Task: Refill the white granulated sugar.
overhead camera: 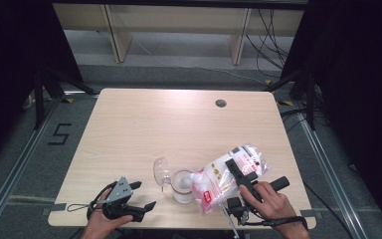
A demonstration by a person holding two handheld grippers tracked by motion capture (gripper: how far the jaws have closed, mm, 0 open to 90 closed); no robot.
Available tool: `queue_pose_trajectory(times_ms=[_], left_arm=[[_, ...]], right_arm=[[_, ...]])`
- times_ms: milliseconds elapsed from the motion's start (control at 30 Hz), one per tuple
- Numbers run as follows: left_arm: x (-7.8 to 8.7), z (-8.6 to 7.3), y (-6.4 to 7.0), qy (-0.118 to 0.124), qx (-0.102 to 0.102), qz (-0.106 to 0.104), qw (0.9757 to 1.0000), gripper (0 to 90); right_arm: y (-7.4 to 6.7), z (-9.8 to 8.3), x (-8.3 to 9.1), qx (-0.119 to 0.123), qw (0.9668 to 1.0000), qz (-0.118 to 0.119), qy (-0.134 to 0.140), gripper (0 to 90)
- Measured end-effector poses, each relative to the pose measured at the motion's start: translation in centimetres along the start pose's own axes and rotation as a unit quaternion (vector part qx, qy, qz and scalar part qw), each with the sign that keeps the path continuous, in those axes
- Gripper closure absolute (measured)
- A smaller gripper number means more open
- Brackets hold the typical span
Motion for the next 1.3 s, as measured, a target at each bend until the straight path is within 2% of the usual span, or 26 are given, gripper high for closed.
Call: queue_pose_trajectory(times_ms=[33, 100, 133, 200, 233, 333, 367, 400, 433, 467, 600, 633, 667, 700, 833, 867, 933, 1000, 1033, 1100, 1133, 1167, 1200, 1233, 1267, 1300], left_arm=[[0.0, 0.0, -0.1, 0.001, -0.002, -0.004, 1.0000, 15.5], [0.0, 0.1, -0.1, 0.005, -0.001, -0.003, 1.0000, 15.5], [0.1, 0.1, -0.3, -0.002, -0.010, -0.002, 0.9999, 15.5], [0.0, 0.0, -0.1, 0.002, -0.001, -0.003, 1.0000, 15.5], [0.1, 0.0, 0.0, 0.003, -0.001, -0.002, 1.0000, 15.5], [0.1, 0.2, -0.3, 0.000, -0.018, -0.007, 0.9998, 15.5], [0.1, 0.0, -0.1, -0.002, -0.005, -0.004, 1.0000, 15.5], [0.1, 0.0, -0.1, -0.001, -0.008, -0.005, 1.0000, 15.5], [0.1, 0.1, -0.2, -0.002, -0.015, -0.006, 0.9999, 15.5], [0.0, 0.1, 0.0, 0.003, -0.001, -0.003, 1.0000, 15.5], [0.1, 0.1, -0.2, -0.002, -0.019, -0.008, 0.9998, 15.5], [0.0, 0.1, -0.2, 0.002, -0.016, -0.007, 0.9998, 15.5], [0.0, 0.1, 0.0, 0.004, -0.001, -0.002, 1.0000, 15.5], [0.1, 0.1, -0.1, -0.002, -0.006, -0.003, 1.0000, 15.5], [0.1, 0.1, -0.1, 0.004, -0.004, -0.003, 1.0000, 15.5], [0.1, 0.2, -0.2, 0.001, -0.009, -0.004, 0.9999, 15.5], [0.0, 0.1, 0.0, 0.006, 0.001, -0.002, 1.0000, 15.5], [0.1, 0.1, -0.1, 0.003, -0.004, -0.002, 1.0000, 15.5], [0.1, 0.1, -0.2, -0.001, -0.010, -0.003, 0.9999, 15.5], [0.0, 0.1, 0.0, 0.004, -0.001, -0.002, 1.0000, 15.5], [0.0, 0.1, 0.0, 0.002, -0.005, -0.003, 1.0000, 15.5], [0.0, 0.1, 0.0, 0.004, -0.009, -0.006, 0.9999, 15.5], [0.1, 0.1, -0.1, 0.003, -0.010, -0.006, 0.9999, 15.5], [0.1, 0.1, -0.1, 0.001, -0.008, -0.004, 1.0000, 15.5], [0.1, 0.2, -0.2, -0.002, -0.012, -0.004, 0.9999, 15.5], [0.0, 0.1, 0.0, 0.002, -0.005, -0.004, 1.0000, 15.5]], right_arm=[[-0.2, 0.0, 0.2, -0.007, 1.0000, 0.001, -0.005, 56.4], [0.2, 0.0, 0.2, 0.016, 0.9999, 0.004, 0.002, 56.4], [-0.2, 0.1, 0.4, -0.001, 1.0000, 0.002, -0.007, 56.4], [0.1, 0.3, 0.3, 0.010, 0.9999, 0.003, 0.002, 56.4], [0.0, 0.4, 0.3, 0.006, 1.0000, 0.001, -0.001, 56.5], [0.1, 0.7, 0.2, 0.010, 0.9999, 0.002, 0.007, 56.6], [0.1, 0.8, 0.1, 0.017, 0.9998, 0.001, 0.013, 56.6], [-0.1, 0.9, 0.1, 0.007, 0.9999, 0.006, 0.006, 56.6], [0.2, 1.0, 0.0, 0.025, 0.9996, 0.008, 0.013, 56.6], [0.1, 1.1, 0.0, 0.018, 0.9998, 0.004, 0.010, 56.6], [0.1, 1.1, 0.0, 0.010, 0.9999, 0.002, 0.008, 56.7], [0.2, 1.1, 0.0, 0.017, 0.9998, 0.001, 0.011, 56.7], [0.3, 1.0, 0.0, 0.015, 0.9998, 0.000, 0.010, 56.8], [0.3, 0.9, 0.0, 0.014, 0.9998, -0.002, 0.012, 56.8], [0.3, 0.5, 0.3, -0.002, 1.0000, -0.005, 0.005, 57.1], [0.6, 0.4, 0.3, 0.010, 0.9999, -0.008, 0.009, 57.1], [0.3, 0.2, 0.4, 0.001, 1.0000, -0.004, 0.002, 57.2], [0.2, 0.1, 0.5, -0.003, 1.0000, -0.004, -0.004, 57.3], [0.4, 0.2, 0.6, 0.008, 1.0000, -0.003, -0.003, 57.3], [0.6, 0.3, 0.5, 0.024, 0.9997, -0.003, 0.004, 57.4], [0.4, 0.4, 0.6, 0.009, 1.0000, -0.003, -0.001, 57.4], [0.6, 0.6, 0.4, 0.024, 0.9997, -0.003, 0.008, 57.4], [0.4, 0.7, 0.5, 0.014, 0.9999, -0.001, 0.003, 57.5], [0.5, 0.8, 0.4, 0.021, 0.9997, 0.000, 0.010, 57.5], [0.4, 0.9, 0.4, 0.014, 0.9999, -0.002, 0.010, 57.5], [0.4, 1.0, 0.3, 0.013, 0.9998, -0.001, 0.014, 57.5]])
Point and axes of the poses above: each handheld gripper's, and its own axes: x roughly backward along the jaws, z roughly out of its top, y roughly to its right, the point moved 3 cm from there along -x, roughly forward along the jaws, and after that the axes turned 14 degrees about y, right-handed, at the moved point
